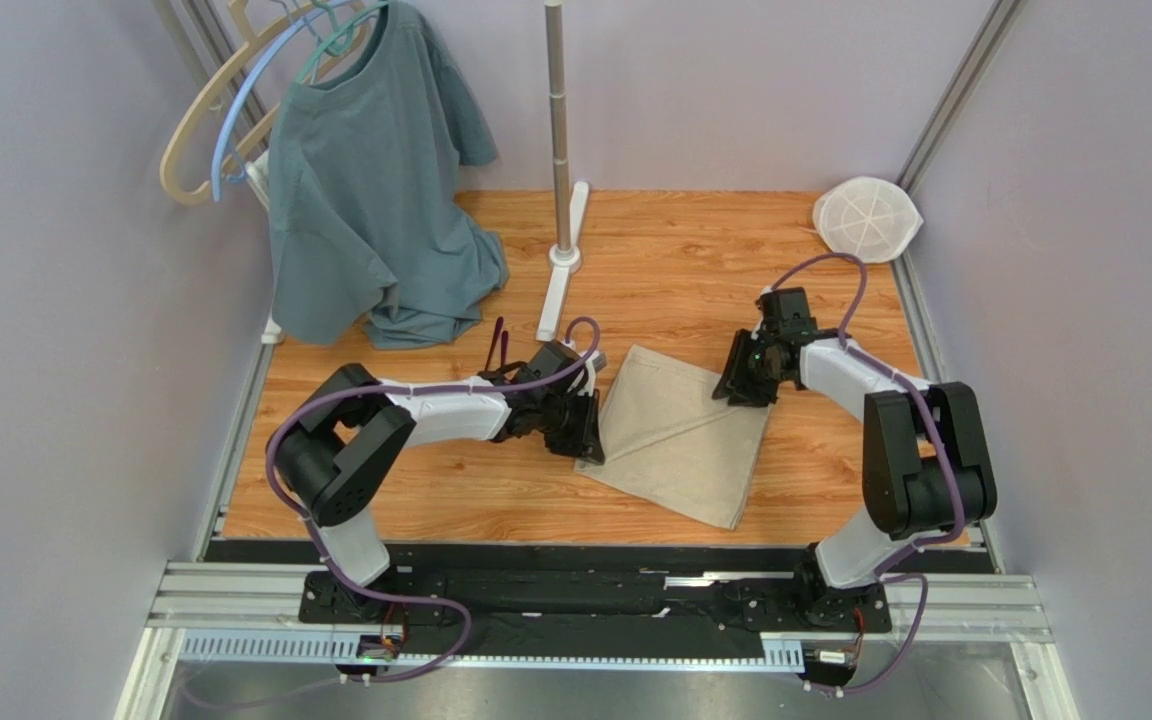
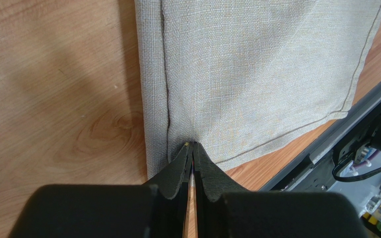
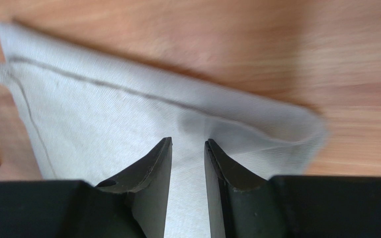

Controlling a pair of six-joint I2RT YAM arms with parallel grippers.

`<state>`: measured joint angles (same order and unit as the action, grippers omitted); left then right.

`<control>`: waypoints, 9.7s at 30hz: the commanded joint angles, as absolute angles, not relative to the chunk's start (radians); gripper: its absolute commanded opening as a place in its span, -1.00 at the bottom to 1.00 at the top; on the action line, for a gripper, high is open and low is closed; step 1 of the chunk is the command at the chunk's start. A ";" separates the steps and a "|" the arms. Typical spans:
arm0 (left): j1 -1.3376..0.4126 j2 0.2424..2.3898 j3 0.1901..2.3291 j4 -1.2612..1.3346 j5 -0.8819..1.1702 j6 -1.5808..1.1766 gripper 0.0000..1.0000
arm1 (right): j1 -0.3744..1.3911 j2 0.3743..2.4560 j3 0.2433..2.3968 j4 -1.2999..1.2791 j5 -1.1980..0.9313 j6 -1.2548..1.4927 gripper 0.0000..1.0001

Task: Fold the napkin into a case and place the utensils inside
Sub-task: Flatten out the upper triangle-folded napkin at the center of the board, then turn over the upper triangle folded napkin at the center of the board.

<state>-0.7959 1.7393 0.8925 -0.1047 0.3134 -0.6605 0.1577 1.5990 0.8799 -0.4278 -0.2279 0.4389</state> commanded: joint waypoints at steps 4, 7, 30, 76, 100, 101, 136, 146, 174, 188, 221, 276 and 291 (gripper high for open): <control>-0.798 1.635 0.876 -0.133 0.360 -0.658 -0.70 | 0.114 1.583 1.064 -0.543 -0.002 0.333 -0.22; -0.798 1.586 0.897 -0.162 0.382 -0.663 -0.59 | 0.136 1.557 1.084 -0.580 0.029 0.333 -0.13; -0.903 1.823 0.996 -0.132 0.227 -0.794 -0.53 | 0.189 1.406 0.678 -0.424 -0.034 0.512 -0.18; -0.646 1.907 1.083 -0.143 0.247 -0.845 -0.14 | 1.097 1.532 0.900 -0.500 0.239 0.482 0.23; -0.644 1.887 1.092 -0.161 0.181 -0.818 -1.00 | 1.146 1.710 0.845 -0.500 0.285 0.583 -0.62; -0.643 1.879 1.089 -0.164 0.173 -0.816 -1.00 | 1.155 1.716 0.851 -0.502 0.290 0.586 -0.83; -0.772 1.873 1.477 -0.641 -0.243 -0.815 -1.00 | 0.933 1.378 0.187 0.717 -0.413 0.963 -1.00; -0.696 1.770 1.256 -0.420 -0.069 -0.717 -0.99 | 0.934 1.334 0.377 0.276 -0.362 0.758 -1.00; -0.650 1.603 0.953 -0.252 0.210 -0.761 0.14 | 0.934 1.331 0.430 0.216 -0.382 0.736 -1.00; -0.646 1.692 0.953 -0.253 0.232 -0.810 0.14 | 0.928 1.327 0.460 0.179 -0.374 0.715 -1.00; -0.562 1.459 1.008 -0.412 0.075 -0.729 -1.00 | 0.951 1.410 0.676 0.130 -0.452 0.672 -1.00; -0.833 2.004 1.698 -0.345 -0.035 -0.572 0.71 | 0.514 0.976 0.451 -0.530 -0.150 0.701 0.38; -0.834 1.919 1.474 -0.313 0.124 -0.575 -0.14 | 0.299 1.264 0.704 -0.224 -0.190 0.635 -0.38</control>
<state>-0.8310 1.8267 1.4857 -0.3496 0.0475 -0.5758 0.3679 1.1595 0.5980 -0.4309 -0.1101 0.6594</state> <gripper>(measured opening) 0.422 0.356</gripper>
